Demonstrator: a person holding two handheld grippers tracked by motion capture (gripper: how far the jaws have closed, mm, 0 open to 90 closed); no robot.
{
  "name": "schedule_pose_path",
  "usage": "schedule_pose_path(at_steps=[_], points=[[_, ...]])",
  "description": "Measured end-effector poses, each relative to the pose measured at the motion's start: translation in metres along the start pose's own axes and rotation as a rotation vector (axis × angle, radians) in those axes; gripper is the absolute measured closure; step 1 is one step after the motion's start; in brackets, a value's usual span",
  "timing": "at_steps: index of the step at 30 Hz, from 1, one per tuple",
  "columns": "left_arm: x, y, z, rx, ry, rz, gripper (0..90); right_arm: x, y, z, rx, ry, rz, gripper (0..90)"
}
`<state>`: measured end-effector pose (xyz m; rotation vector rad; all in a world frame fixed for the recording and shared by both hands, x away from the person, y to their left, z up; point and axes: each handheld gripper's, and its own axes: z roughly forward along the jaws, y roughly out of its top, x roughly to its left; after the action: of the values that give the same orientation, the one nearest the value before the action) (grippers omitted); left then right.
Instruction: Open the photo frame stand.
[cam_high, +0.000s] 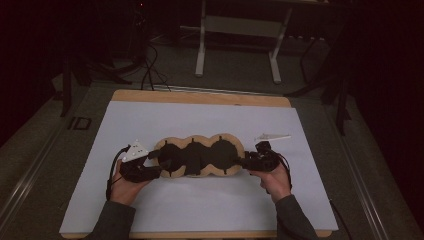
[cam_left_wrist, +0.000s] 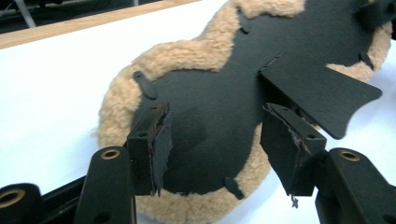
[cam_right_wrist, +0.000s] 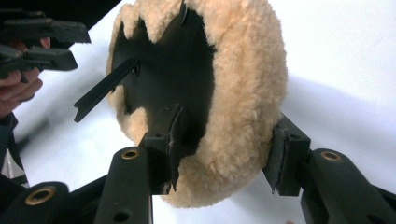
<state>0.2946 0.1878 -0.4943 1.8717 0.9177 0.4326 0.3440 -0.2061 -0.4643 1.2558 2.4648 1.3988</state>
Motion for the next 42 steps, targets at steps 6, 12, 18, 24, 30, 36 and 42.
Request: schedule_pose_path(at_steps=[6, 12, 18, 24, 30, 36, 42], points=[[0.006, -0.004, 0.0, 0.016, 0.013, 0.001, 43.4, -0.001, -0.002, 0.0, 0.002, 0.001, -0.011, 52.5], [0.014, -0.007, 0.0, 0.024, 0.037, -0.015, 43.2, -0.001, -0.004, 0.001, 0.013, -0.014, -0.044, 52.5], [0.019, -0.009, 0.0, 0.026, 0.061, -0.028, 41.1, 0.0, -0.006, 0.001, 0.023, -0.028, -0.082, 53.0], [0.023, -0.012, 0.002, 0.037, 0.056, -0.046, 38.8, 0.0, -0.007, 0.001, 0.023, -0.033, -0.115, 53.3], [0.024, -0.013, 0.005, 0.054, 0.042, -0.052, 39.2, -0.001, -0.01, 0.001, 0.028, -0.041, -0.154, 53.2], [0.025, -0.015, 0.006, 0.064, 0.027, -0.054, 37.9, -0.002, -0.012, 0.002, 0.019, -0.046, -0.178, 53.1], [0.022, -0.016, 0.01, 0.072, 0.033, -0.045, 38.5, -0.002, -0.013, 0.001, 0.022, -0.051, -0.209, 53.3]])
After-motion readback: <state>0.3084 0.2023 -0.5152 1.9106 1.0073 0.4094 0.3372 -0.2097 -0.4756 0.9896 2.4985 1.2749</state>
